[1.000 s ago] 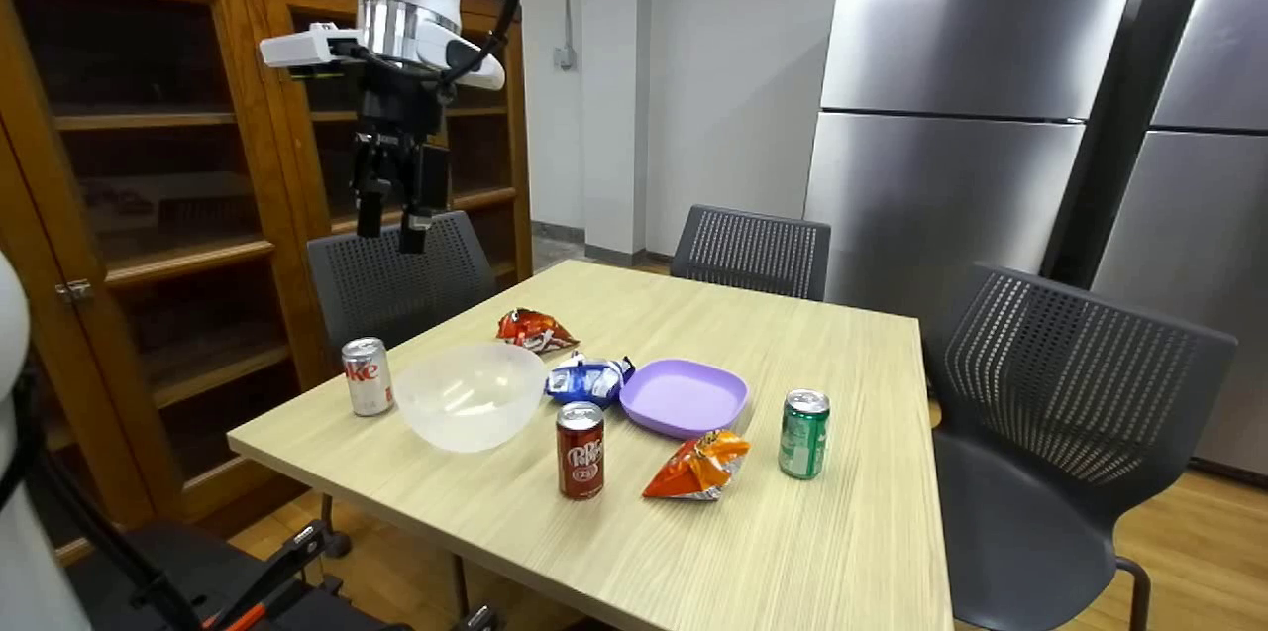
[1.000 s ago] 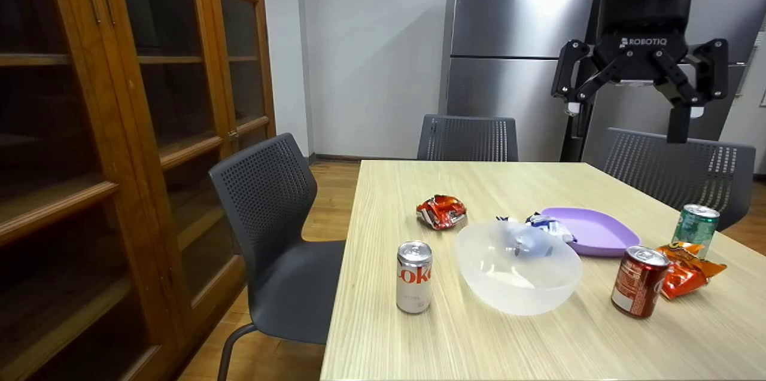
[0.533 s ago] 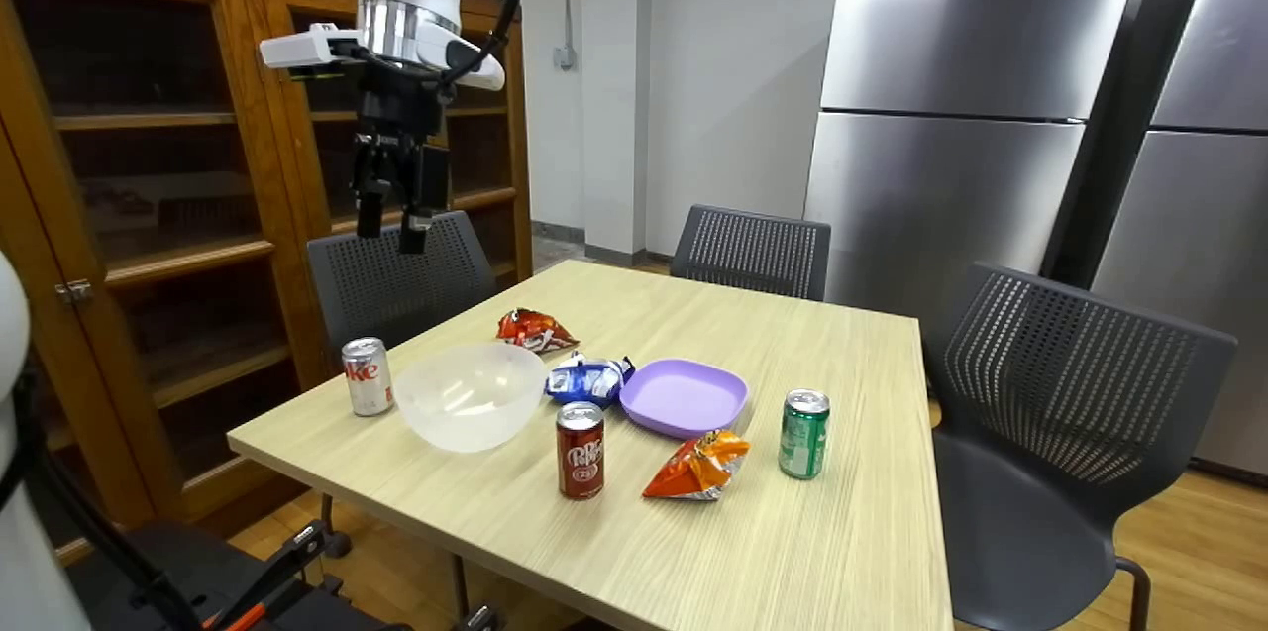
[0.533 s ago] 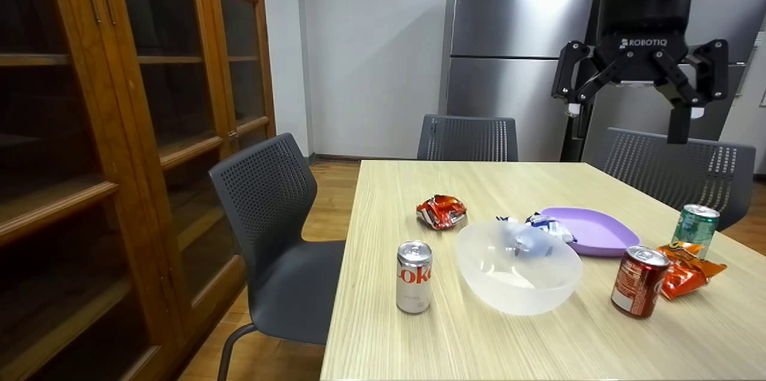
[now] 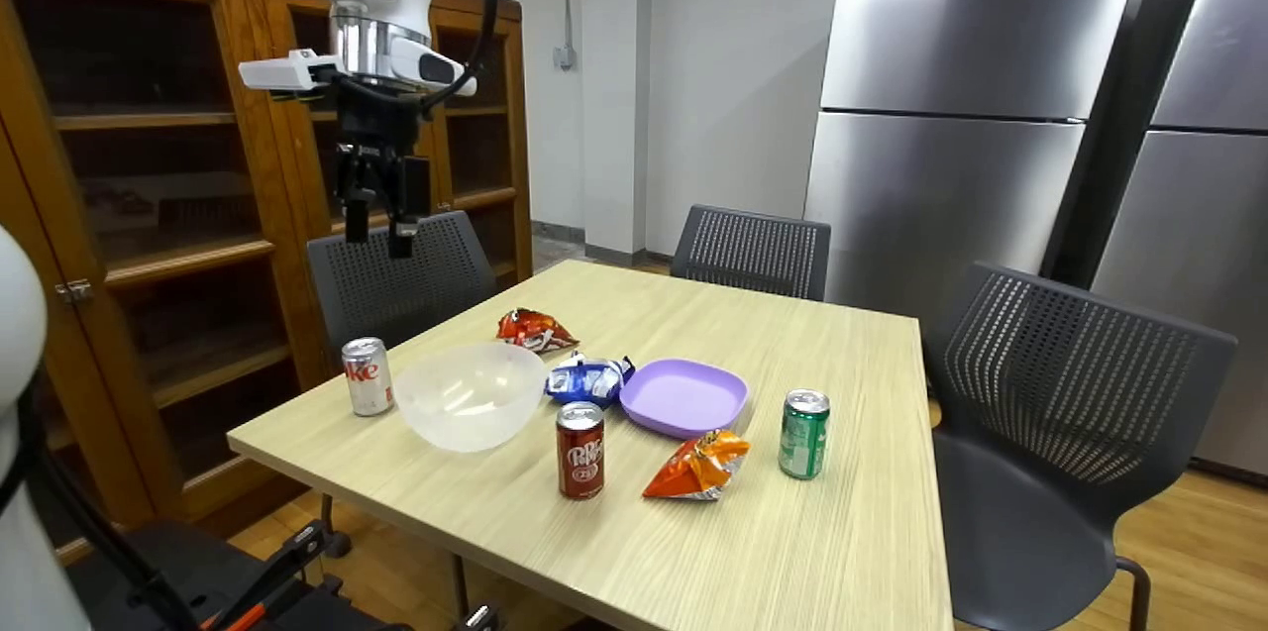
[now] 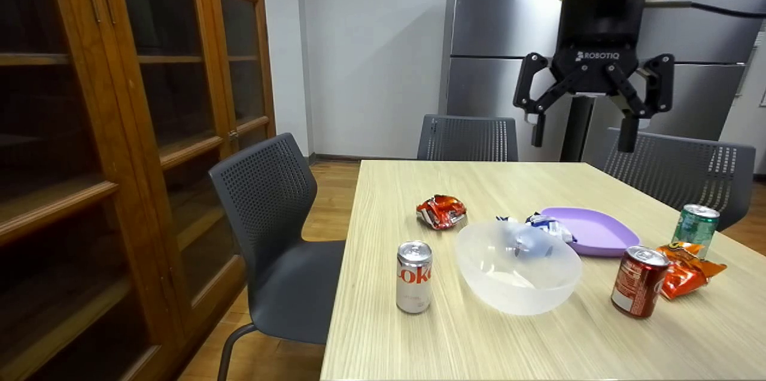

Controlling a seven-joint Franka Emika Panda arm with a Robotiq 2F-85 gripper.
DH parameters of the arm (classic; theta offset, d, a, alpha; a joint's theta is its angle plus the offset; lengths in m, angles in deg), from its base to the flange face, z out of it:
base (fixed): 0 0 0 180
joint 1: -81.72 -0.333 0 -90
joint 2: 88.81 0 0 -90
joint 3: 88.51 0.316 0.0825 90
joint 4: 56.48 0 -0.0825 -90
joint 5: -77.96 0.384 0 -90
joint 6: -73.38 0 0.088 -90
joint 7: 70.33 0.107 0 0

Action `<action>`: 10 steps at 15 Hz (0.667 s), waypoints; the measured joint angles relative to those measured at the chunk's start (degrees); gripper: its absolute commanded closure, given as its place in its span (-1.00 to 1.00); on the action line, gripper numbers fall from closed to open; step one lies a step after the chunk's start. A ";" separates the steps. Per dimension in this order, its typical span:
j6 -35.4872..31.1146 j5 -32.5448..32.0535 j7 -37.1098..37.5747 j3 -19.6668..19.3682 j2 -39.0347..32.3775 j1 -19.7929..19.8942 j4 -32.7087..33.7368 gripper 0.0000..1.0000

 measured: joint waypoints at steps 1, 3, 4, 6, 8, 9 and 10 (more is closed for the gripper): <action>-1.49 0.00 1.04 0.67 -0.56 -0.53 0.00 -1.00; -4.48 0.00 3.37 2.05 -1.84 -1.56 0.13 -1.00; -5.78 0.00 4.50 2.72 -2.57 -2.00 0.29 -1.00; -7.79 -0.10 6.55 3.94 -4.31 -2.83 0.91 -1.00; -9.08 -0.42 8.34 5.04 -6.62 -3.58 2.11 -1.00; -9.43 -0.72 9.17 5.45 -7.90 -3.99 2.89 -1.00; -9.71 -1.26 10.09 5.75 -9.29 -4.46 3.79 -1.00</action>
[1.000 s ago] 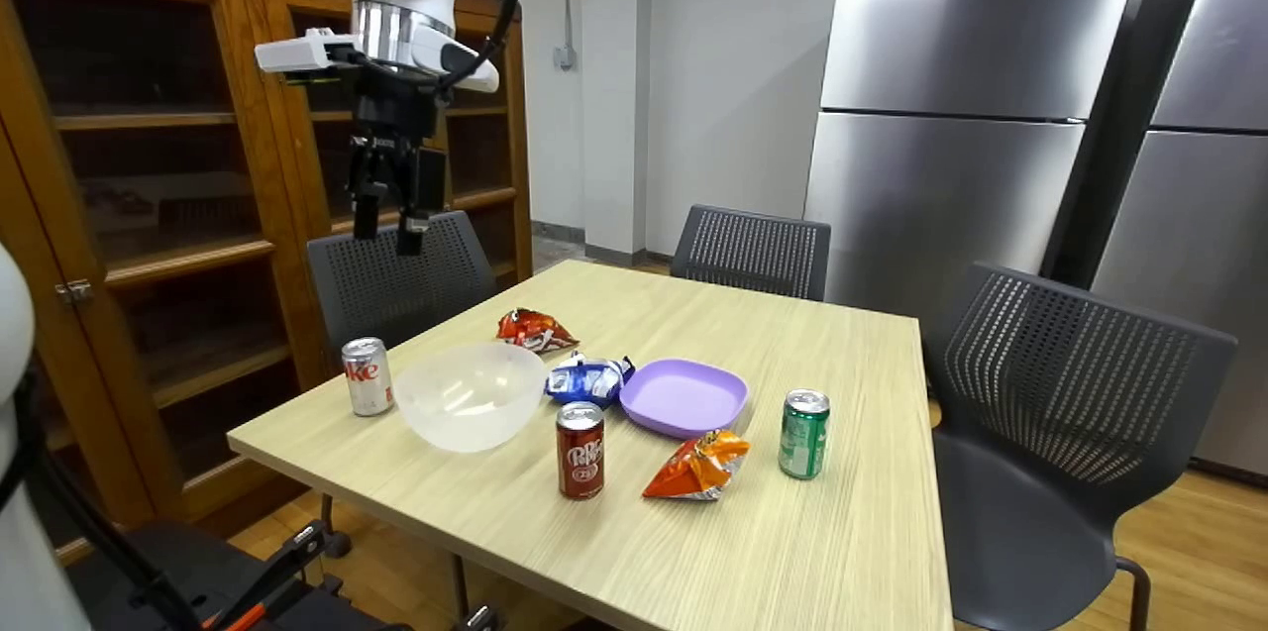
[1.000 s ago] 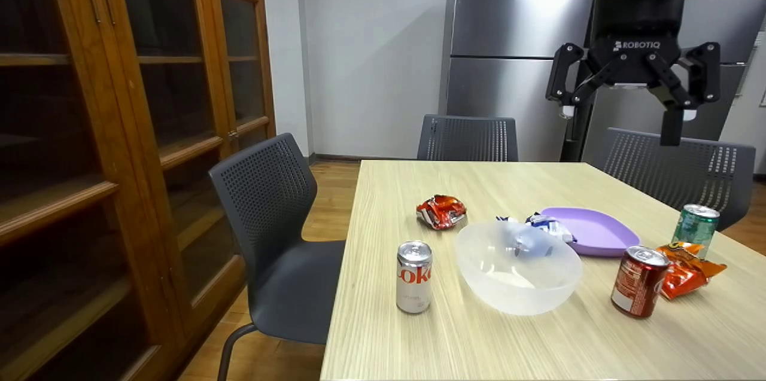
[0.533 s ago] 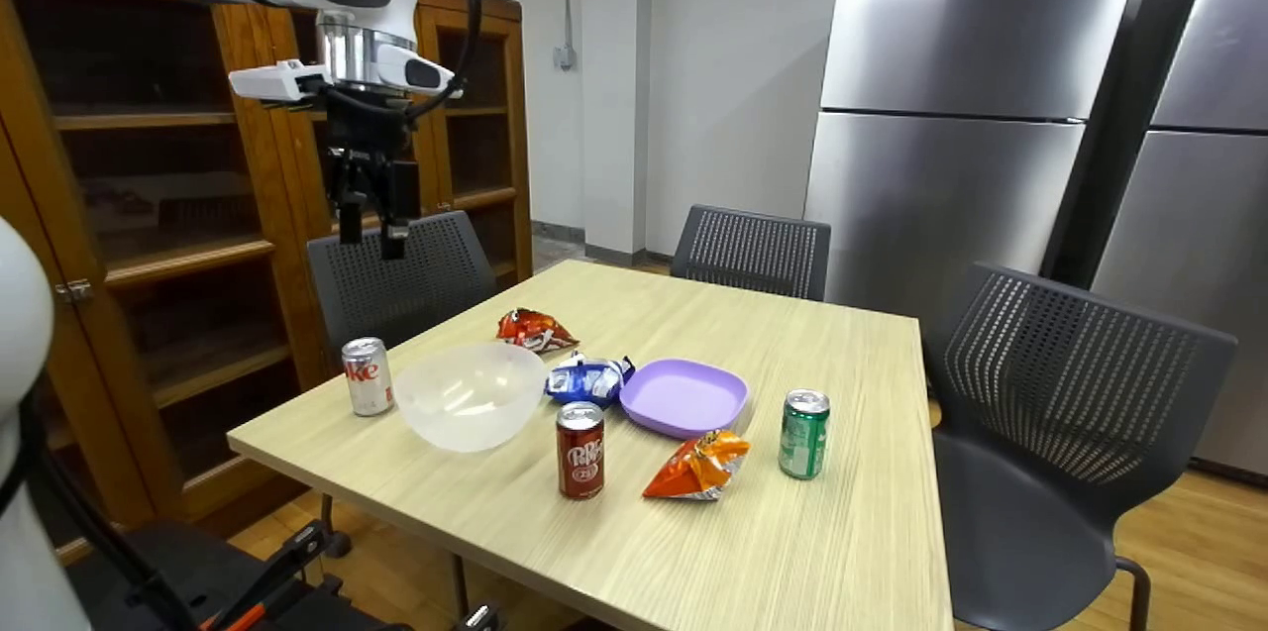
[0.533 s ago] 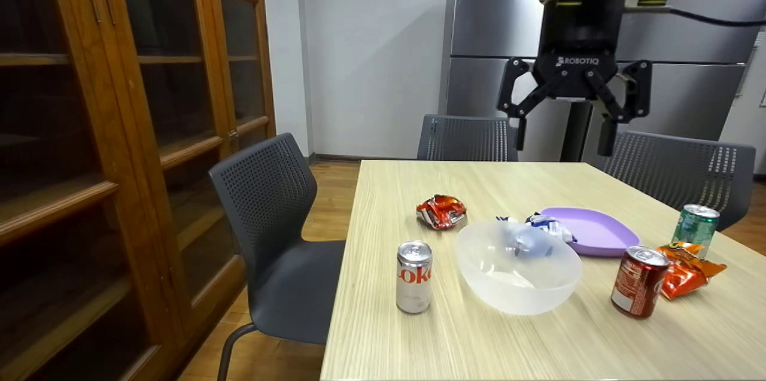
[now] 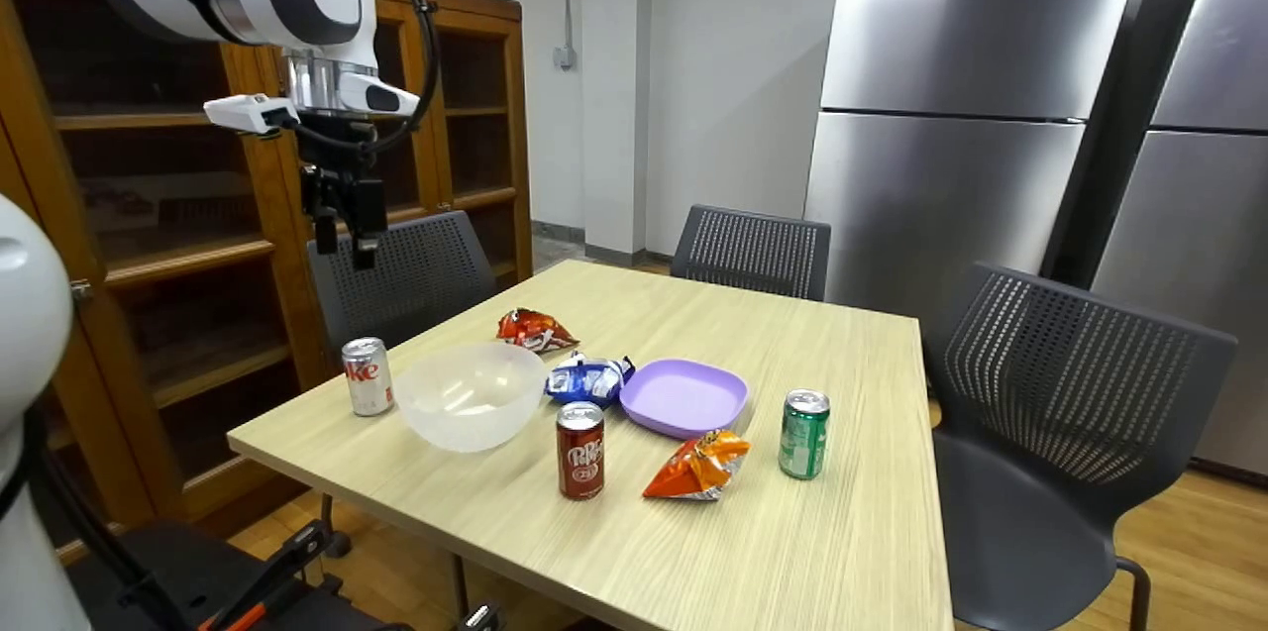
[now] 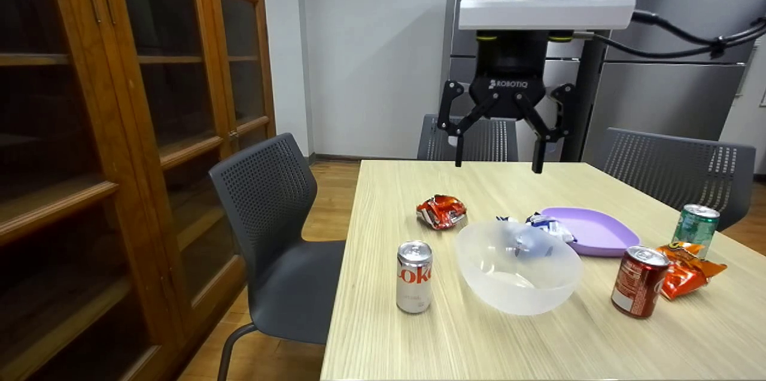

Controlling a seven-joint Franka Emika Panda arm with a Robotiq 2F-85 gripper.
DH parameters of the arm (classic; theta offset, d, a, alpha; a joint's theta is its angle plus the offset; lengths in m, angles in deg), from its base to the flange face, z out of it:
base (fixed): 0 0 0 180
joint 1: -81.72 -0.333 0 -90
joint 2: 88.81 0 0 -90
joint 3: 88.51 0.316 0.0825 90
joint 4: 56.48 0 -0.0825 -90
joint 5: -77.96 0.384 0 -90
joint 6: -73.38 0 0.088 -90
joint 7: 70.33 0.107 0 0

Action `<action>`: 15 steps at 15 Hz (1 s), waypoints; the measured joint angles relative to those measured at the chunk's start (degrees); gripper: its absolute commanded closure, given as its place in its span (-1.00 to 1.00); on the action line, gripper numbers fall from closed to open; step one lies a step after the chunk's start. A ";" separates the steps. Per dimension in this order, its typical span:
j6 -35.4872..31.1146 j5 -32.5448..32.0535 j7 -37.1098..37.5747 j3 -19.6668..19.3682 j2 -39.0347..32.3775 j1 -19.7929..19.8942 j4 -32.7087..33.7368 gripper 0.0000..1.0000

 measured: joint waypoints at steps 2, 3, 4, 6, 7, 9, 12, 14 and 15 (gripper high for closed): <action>-0.52 -1.44 2.14 0.45 -2.93 -1.02 1.94 -1.00; -0.73 -2.40 3.37 0.50 -4.47 -1.61 3.02 -1.00; -0.84 -3.39 4.71 0.52 -6.13 -2.24 4.22 -1.00; -0.87 -4.97 6.97 0.51 -9.35 -3.29 6.64 -1.00; -0.87 -5.53 7.87 0.48 -11.09 -3.80 7.96 -1.00; -0.86 -6.09 9.20 0.29 -14.57 -4.78 10.58 -1.00; -0.86 -6.50 11.38 -0.41 -19.39 -6.41 14.19 -1.00; -0.84 -6.50 12.65 -1.23 -22.28 -7.62 16.32 -1.00; -0.83 -6.50 13.25 -1.64 -23.57 -8.13 17.22 -1.00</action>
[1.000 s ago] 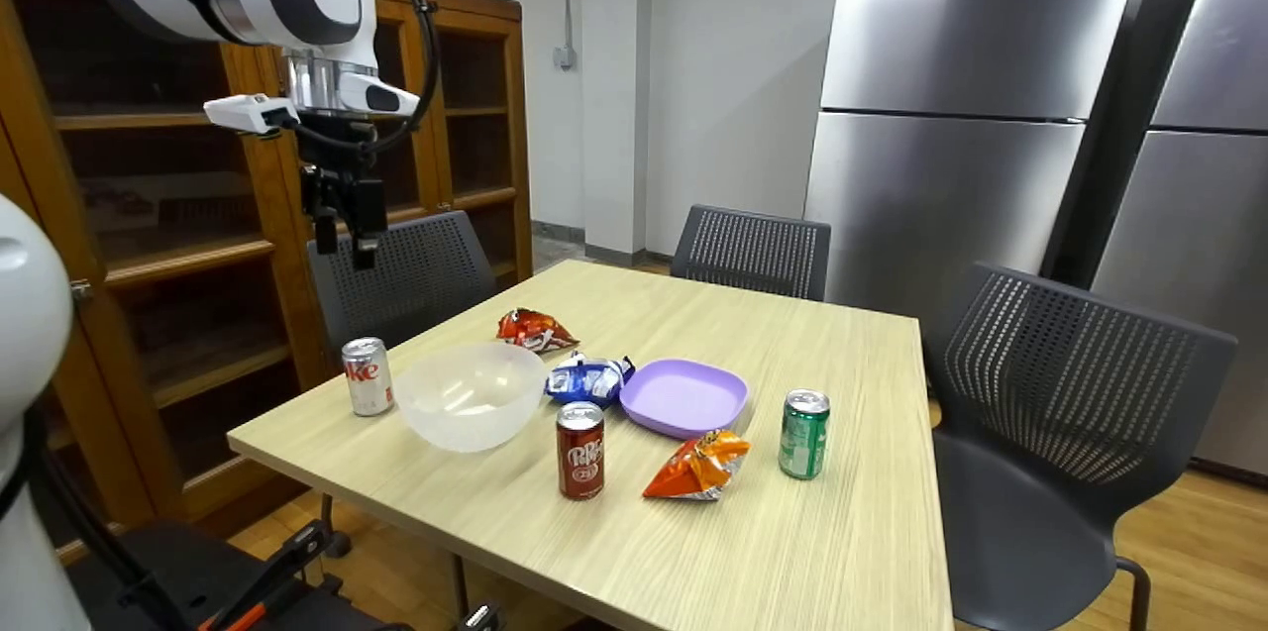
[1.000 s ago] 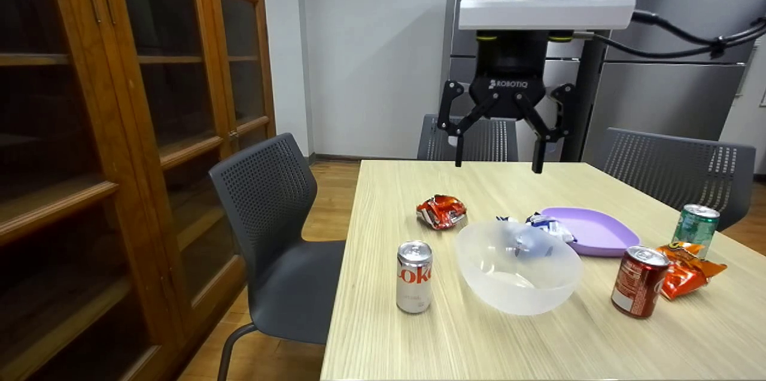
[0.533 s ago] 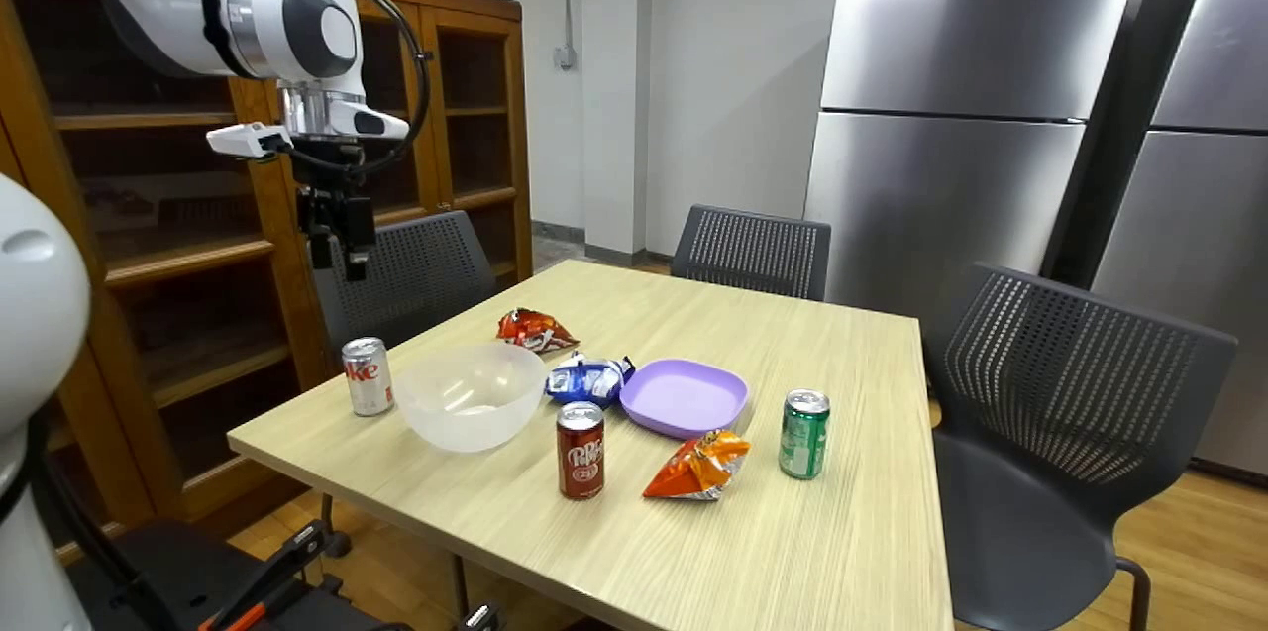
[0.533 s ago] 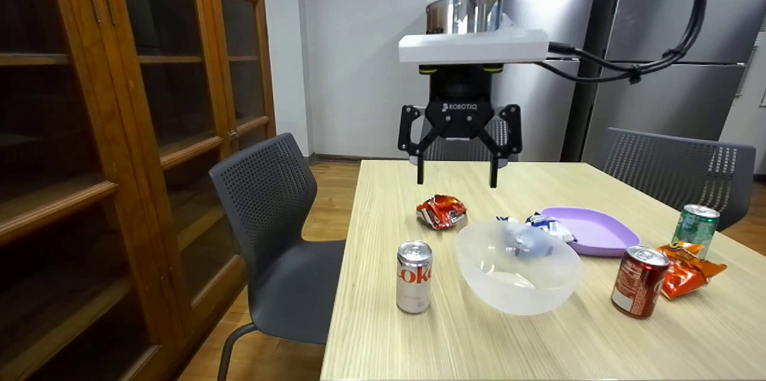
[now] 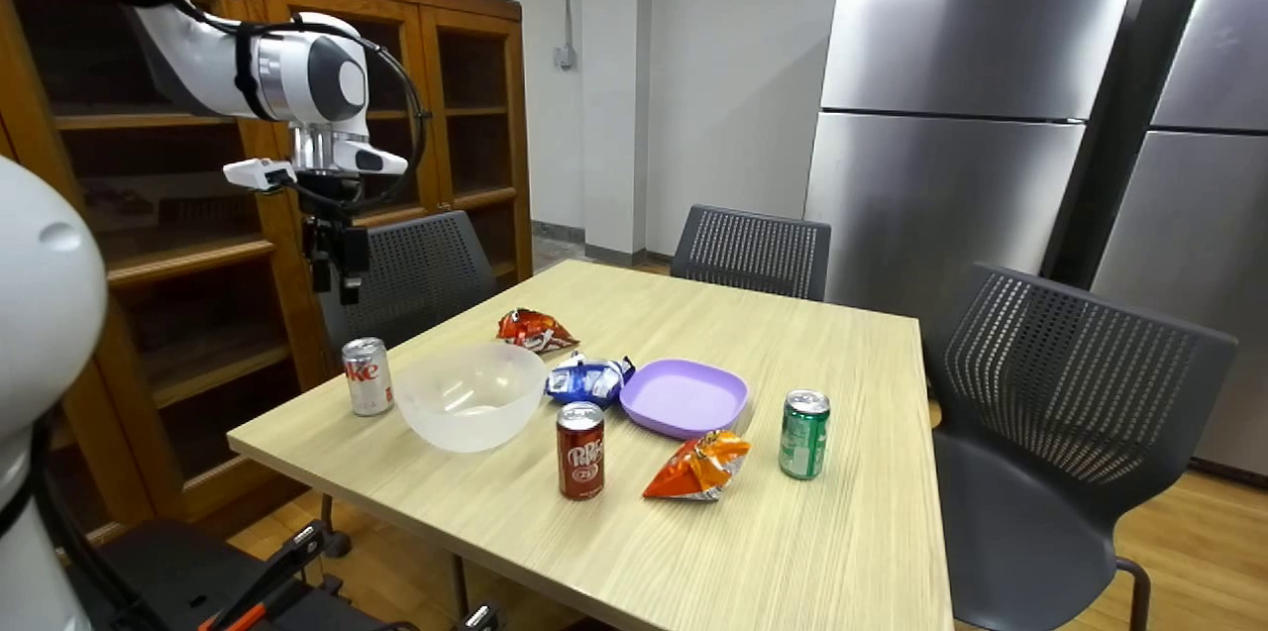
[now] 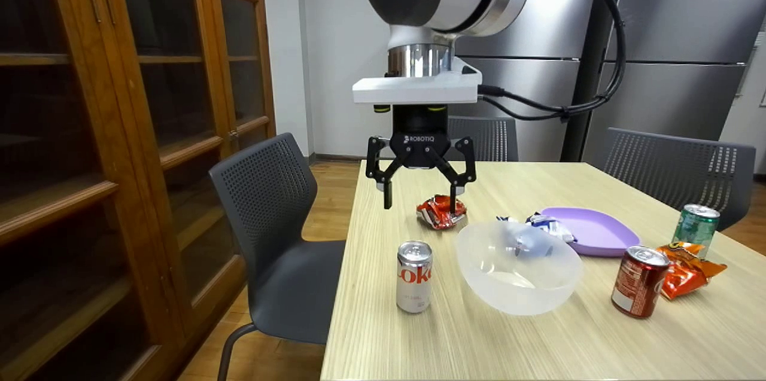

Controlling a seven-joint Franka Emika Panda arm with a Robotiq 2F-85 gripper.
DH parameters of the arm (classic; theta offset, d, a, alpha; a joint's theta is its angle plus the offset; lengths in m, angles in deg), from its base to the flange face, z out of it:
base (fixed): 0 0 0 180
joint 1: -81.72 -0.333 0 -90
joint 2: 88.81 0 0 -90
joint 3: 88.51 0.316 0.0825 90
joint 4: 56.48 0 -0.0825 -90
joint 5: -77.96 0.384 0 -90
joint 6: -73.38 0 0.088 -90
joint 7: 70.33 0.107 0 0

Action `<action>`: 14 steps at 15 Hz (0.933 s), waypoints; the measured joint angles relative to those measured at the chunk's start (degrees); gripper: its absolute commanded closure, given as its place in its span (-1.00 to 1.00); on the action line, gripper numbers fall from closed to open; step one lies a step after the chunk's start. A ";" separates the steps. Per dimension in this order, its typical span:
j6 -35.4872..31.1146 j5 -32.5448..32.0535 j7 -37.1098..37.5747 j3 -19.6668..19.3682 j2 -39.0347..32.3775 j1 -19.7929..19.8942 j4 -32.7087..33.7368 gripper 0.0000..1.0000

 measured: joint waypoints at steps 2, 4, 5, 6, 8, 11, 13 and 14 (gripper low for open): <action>0.01 0.00 1.23 -0.96 -2.41 -1.07 1.72 -1.00; 0.01 0.00 2.53 -1.98 -4.53 -1.99 3.40 -1.00; 0.01 0.00 2.95 -2.44 -5.48 -2.33 4.22 -1.00; 0.01 0.00 3.39 -2.88 -6.30 -2.62 4.95 -1.00; 0.05 0.00 4.11 -3.82 -7.94 -3.12 6.33 -1.00; 0.18 0.00 4.56 -4.95 -10.32 -3.52 8.16 -1.00; 0.31 0.02 4.65 -5.45 -11.93 -3.63 9.36 -1.00; 0.37 0.02 4.67 -5.69 -12.71 -3.68 9.93 -1.00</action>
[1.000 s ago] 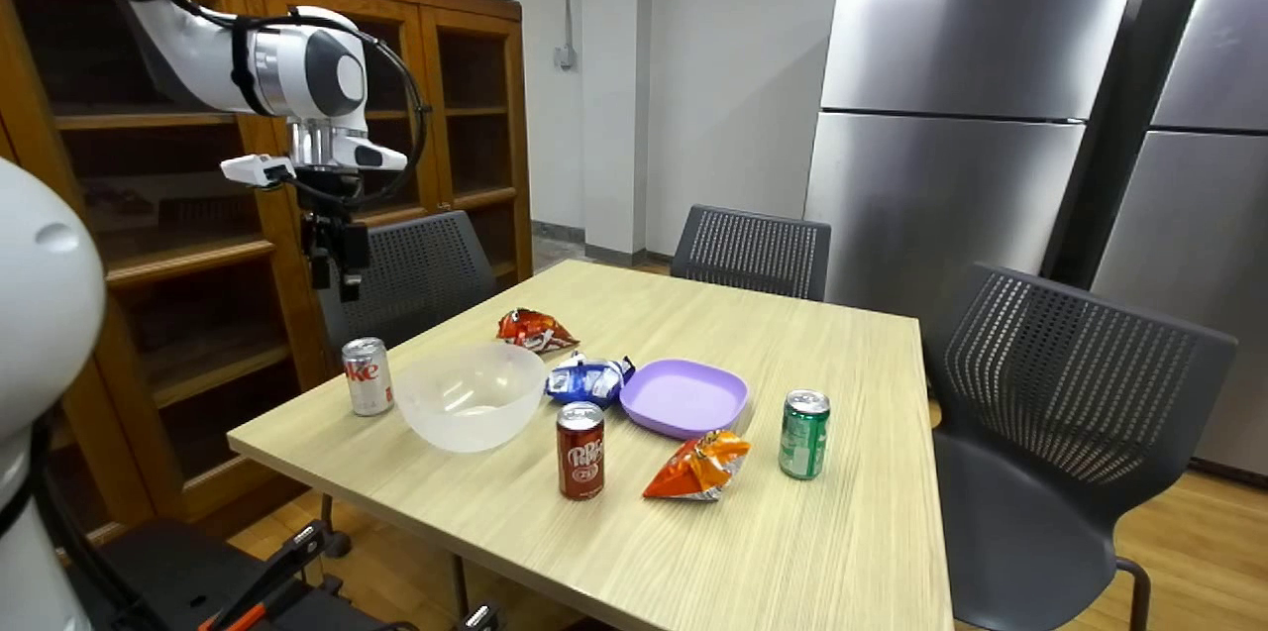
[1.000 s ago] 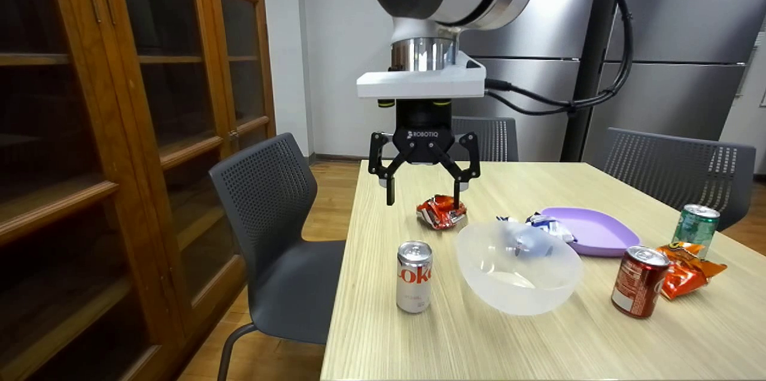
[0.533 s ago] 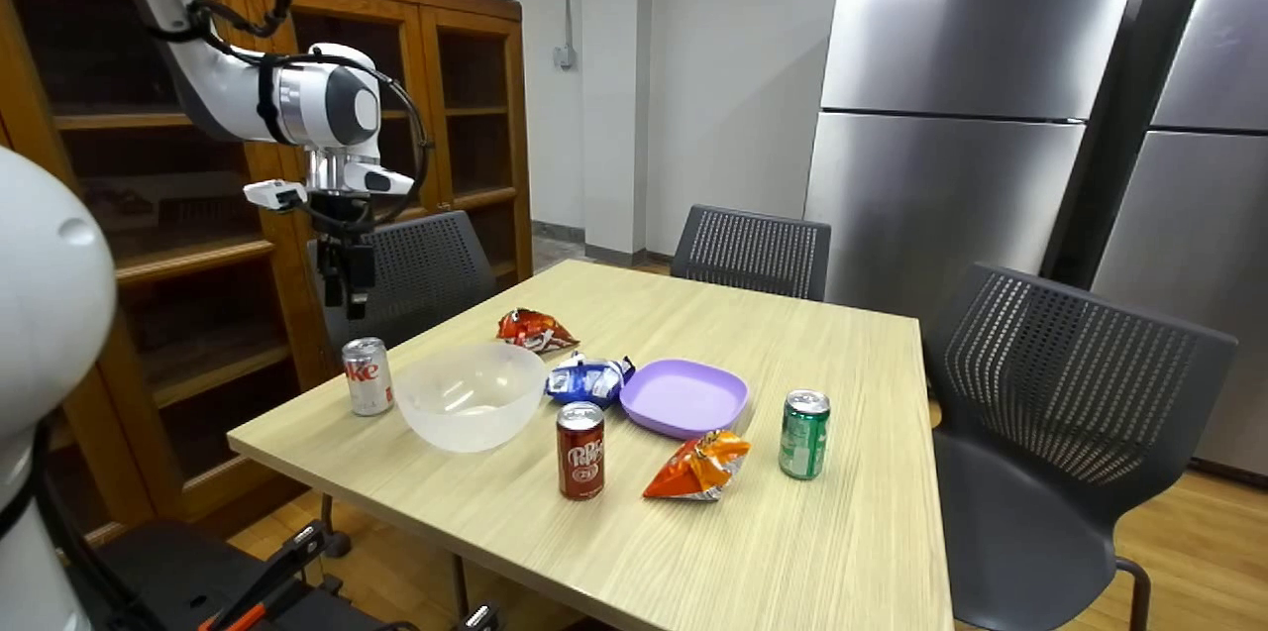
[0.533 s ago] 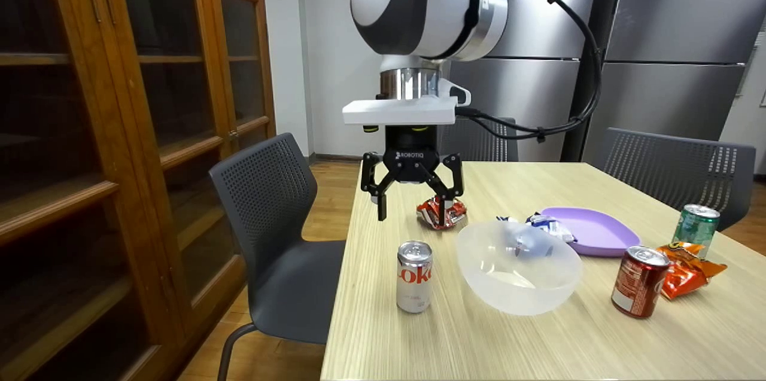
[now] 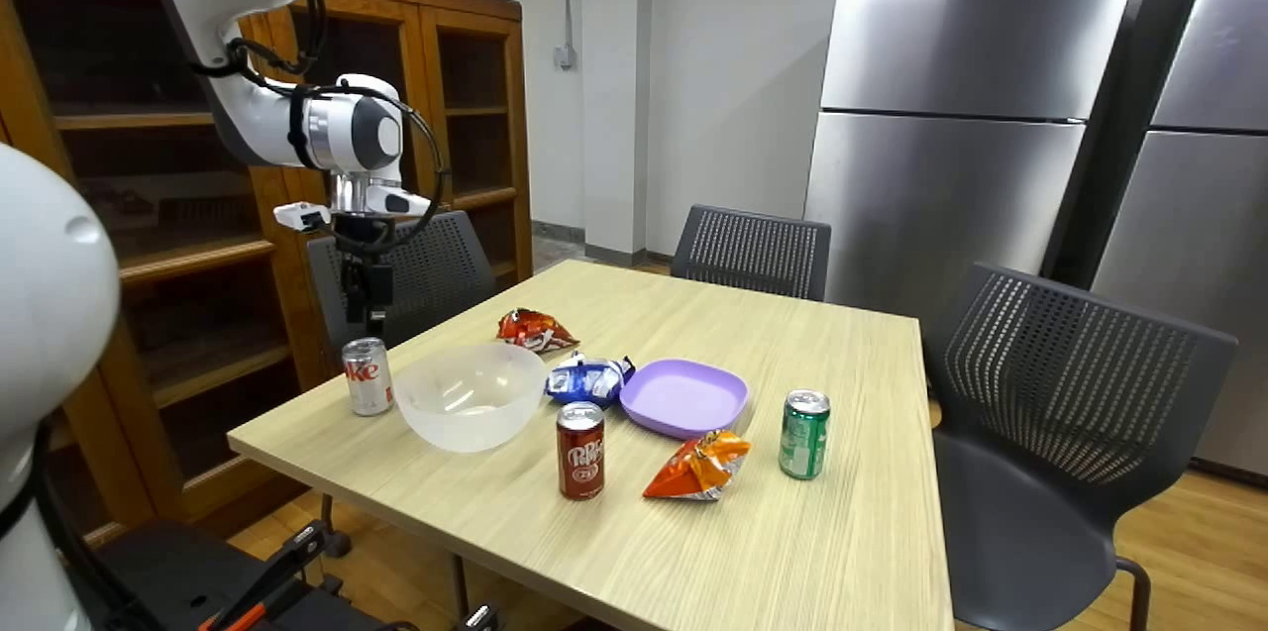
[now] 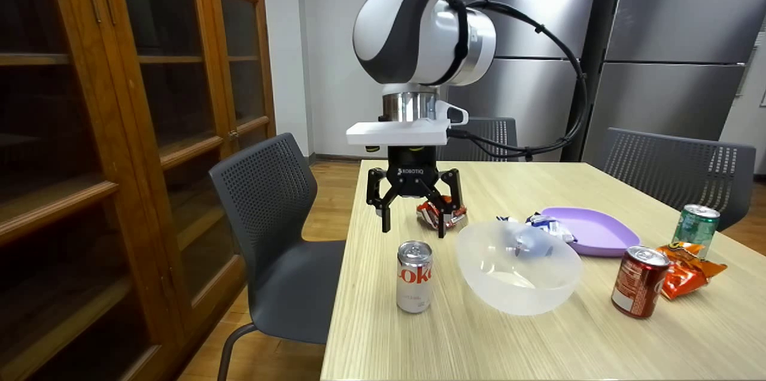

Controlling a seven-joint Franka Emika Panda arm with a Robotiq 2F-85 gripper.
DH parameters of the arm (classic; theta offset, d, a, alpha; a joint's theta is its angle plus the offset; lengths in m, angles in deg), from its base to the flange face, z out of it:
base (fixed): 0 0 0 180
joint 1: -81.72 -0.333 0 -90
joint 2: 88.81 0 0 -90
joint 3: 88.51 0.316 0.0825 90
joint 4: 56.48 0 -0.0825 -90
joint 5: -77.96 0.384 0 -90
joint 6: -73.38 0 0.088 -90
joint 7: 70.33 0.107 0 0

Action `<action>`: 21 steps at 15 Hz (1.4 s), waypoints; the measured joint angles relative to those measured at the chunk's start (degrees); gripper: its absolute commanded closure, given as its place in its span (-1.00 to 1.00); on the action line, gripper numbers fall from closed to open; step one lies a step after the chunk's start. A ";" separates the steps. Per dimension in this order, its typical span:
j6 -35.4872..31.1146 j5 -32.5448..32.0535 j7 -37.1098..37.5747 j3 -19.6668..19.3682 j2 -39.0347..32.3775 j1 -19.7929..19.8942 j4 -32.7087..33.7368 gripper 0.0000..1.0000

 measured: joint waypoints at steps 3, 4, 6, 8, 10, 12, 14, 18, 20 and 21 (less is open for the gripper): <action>0.43 0.08 0.01 -0.57 -1.96 -0.04 1.39 -1.00; 0.73 0.15 0.01 -0.73 -2.46 -0.05 1.71 -1.00; 1.56 0.21 0.01 -0.86 -3.17 -0.05 2.16 -1.00; 2.27 0.32 0.01 -0.87 -3.59 -0.05 2.32 -1.00; 2.72 0.60 0.01 -0.87 -3.92 -0.06 2.34 -1.00; 2.88 0.62 0.01 -0.87 -4.28 -0.14 2.36 -1.00; 2.90 0.62 0.01 -0.87 -4.61 -0.28 2.38 -1.00; 2.90 0.63 0.01 -0.87 -5.00 -0.62 2.51 -1.00; 2.90 0.73 0.01 -0.87 -5.27 -0.79 2.74 -0.98; 2.90 0.84 0.01 -0.87 -5.41 -0.86 2.88 -0.48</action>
